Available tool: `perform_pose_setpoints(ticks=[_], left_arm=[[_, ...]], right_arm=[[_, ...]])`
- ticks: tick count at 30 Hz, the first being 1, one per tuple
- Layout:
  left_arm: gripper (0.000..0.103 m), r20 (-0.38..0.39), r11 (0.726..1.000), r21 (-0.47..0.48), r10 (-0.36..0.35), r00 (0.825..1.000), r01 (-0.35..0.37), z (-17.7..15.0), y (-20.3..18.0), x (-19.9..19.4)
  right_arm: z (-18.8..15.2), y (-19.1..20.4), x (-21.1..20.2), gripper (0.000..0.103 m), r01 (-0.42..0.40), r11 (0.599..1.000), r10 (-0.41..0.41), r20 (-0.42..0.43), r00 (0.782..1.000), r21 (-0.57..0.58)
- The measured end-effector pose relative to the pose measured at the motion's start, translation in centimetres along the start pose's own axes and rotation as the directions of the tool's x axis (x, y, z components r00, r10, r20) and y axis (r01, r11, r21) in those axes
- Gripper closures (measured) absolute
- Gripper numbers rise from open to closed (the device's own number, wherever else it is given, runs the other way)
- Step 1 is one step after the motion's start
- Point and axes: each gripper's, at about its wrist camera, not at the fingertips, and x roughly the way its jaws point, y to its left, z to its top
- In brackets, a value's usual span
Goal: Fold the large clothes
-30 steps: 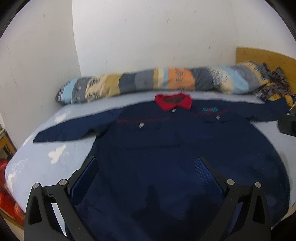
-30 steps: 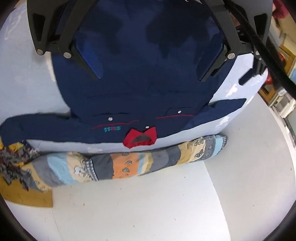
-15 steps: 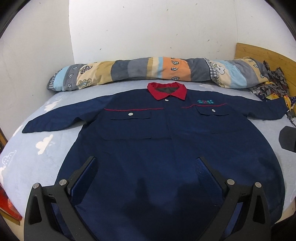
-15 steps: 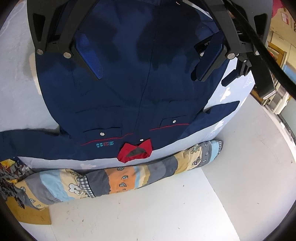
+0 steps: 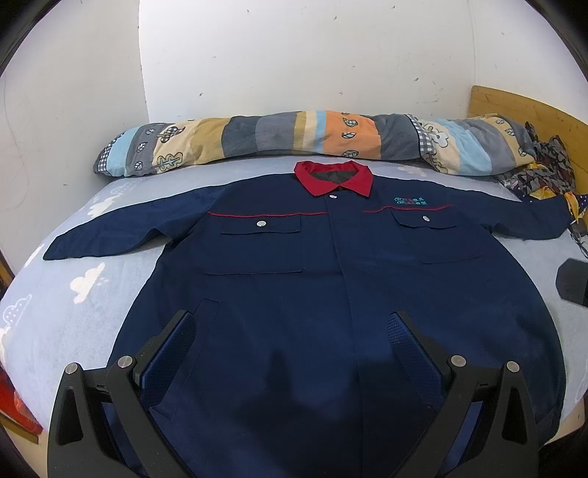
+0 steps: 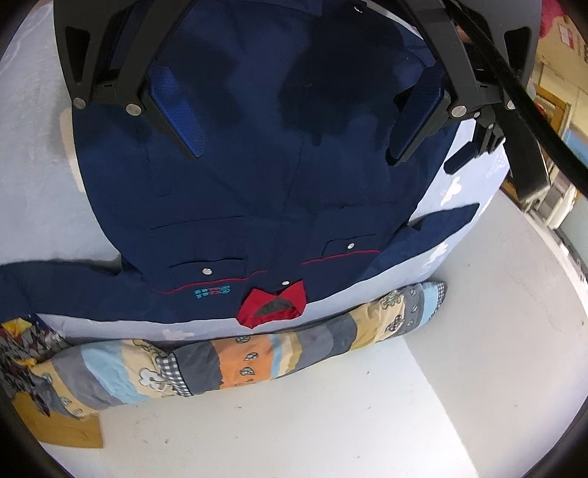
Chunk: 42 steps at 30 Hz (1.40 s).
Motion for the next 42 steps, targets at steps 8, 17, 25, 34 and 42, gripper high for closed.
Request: perform_pose_setpoints(ticks=[8,17,25,34,42], left_arm=[[0.000,0.000,0.999,-0.032,-0.024,1.000,0.024,0.9,0.1,0.5],[0.000,0.057,0.999,-0.013,-0.031,0.998,0.032,6.8,-2.4,3.6],[0.000,0.035,0.996,0.075,-0.061,0.998,0.058,6.4,-4.3,4.8],[0.000,-0.007,0.992,0.112,-0.059,0.998,0.059,6.0,-5.4,7.0],[0.000,-0.052,0.991,0.128,-0.039,0.998,0.046,5.5,-5.8,9.2]], right_arm=[[0.3,-3.6,-0.2,0.000,-0.034,0.988,0.038,-0.021,0.999,0.148],[2.7,-10.9,-2.3,0.000,0.006,0.939,-0.017,0.028,0.999,0.345],[6.2,-26.1,-5.9,0.004,0.140,0.869,-0.208,0.093,0.974,0.475],[8.7,-47.4,-7.1,0.015,0.251,0.650,-0.405,0.047,0.913,0.718],[11.1,-55.8,-4.8,0.018,0.277,0.569,-0.467,0.026,0.884,0.774]])
